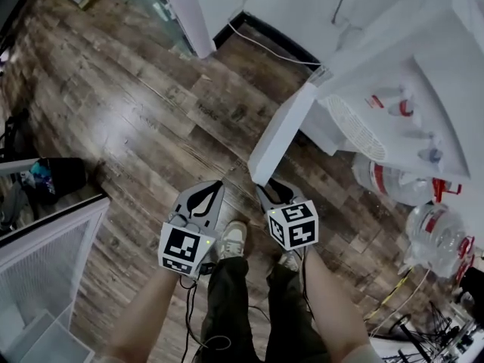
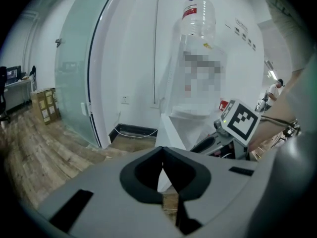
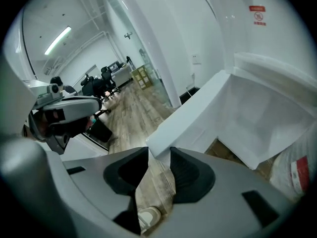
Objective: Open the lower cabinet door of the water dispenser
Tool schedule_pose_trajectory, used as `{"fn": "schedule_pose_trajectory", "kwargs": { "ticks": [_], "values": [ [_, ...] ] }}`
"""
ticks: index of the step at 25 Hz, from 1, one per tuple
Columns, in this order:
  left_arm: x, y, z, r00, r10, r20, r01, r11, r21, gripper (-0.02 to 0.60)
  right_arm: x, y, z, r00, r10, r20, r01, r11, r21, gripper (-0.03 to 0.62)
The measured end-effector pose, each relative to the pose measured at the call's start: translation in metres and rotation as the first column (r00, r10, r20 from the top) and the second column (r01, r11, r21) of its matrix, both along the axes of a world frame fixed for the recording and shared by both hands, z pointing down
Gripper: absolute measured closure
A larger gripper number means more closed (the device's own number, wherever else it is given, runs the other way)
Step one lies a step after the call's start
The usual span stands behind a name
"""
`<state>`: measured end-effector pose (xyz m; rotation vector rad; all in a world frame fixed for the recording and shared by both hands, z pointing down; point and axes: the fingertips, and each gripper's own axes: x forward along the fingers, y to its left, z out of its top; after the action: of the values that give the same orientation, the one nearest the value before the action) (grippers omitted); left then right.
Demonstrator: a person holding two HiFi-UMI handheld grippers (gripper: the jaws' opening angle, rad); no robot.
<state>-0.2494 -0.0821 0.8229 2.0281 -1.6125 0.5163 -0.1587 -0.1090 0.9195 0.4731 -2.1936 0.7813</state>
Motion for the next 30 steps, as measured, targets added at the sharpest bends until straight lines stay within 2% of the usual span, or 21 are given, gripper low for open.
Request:
{"fn": "schedule_pose_trajectory", "kwargs": {
  "ticks": [4, 7, 11, 17, 21, 25, 30],
  "values": [
    [-0.02, 0.009, 0.0, 0.999, -0.036, -0.006, 0.036, 0.999, -0.008, 0.575, -0.026, -0.001, -0.006, 0.997, 0.032, 0.064, -0.027, 0.997, -0.073, 0.414],
    [-0.034, 0.015, -0.001, 0.998, -0.06, -0.005, 0.06, 0.998, -0.015, 0.575, -0.033, -0.001, -0.01, 0.997, 0.032, 0.065, -0.027, 0.997, -0.069, 0.416],
    [-0.04, 0.018, -0.011, 0.997, -0.079, -0.021, 0.079, 0.997, -0.024, 0.575, -0.024, 0.002, -0.021, 0.998, 0.039, 0.042, -0.035, 0.996, -0.083, 0.48],
    [-0.028, 0.011, -0.041, 0.998, -0.059, -0.015, 0.058, 0.998, -0.02, 0.575, 0.002, -0.014, -0.062, 0.995, 0.092, 0.036, -0.091, 0.995, -0.047, 0.553],
    [-0.013, 0.002, -0.073, 0.999, -0.04, -0.012, 0.04, 0.999, -0.024, 0.575, 0.025, -0.026, -0.1, 0.992, 0.124, 0.036, -0.123, 0.991, -0.049, 0.554],
    [0.004, -0.016, -0.111, 1.0, -0.005, 0.0, 0.005, 1.0, -0.026, 0.575, 0.051, -0.044, -0.145, 0.989, 0.145, 0.043, -0.145, 0.989, -0.011, 0.575],
    [0.03, -0.046, -0.171, 0.999, 0.04, 0.002, -0.04, 0.999, 0.01, 0.575, 0.08, -0.071, -0.215, 0.978, 0.185, 0.099, -0.189, 0.981, 0.038, 0.579]
  ]
}}
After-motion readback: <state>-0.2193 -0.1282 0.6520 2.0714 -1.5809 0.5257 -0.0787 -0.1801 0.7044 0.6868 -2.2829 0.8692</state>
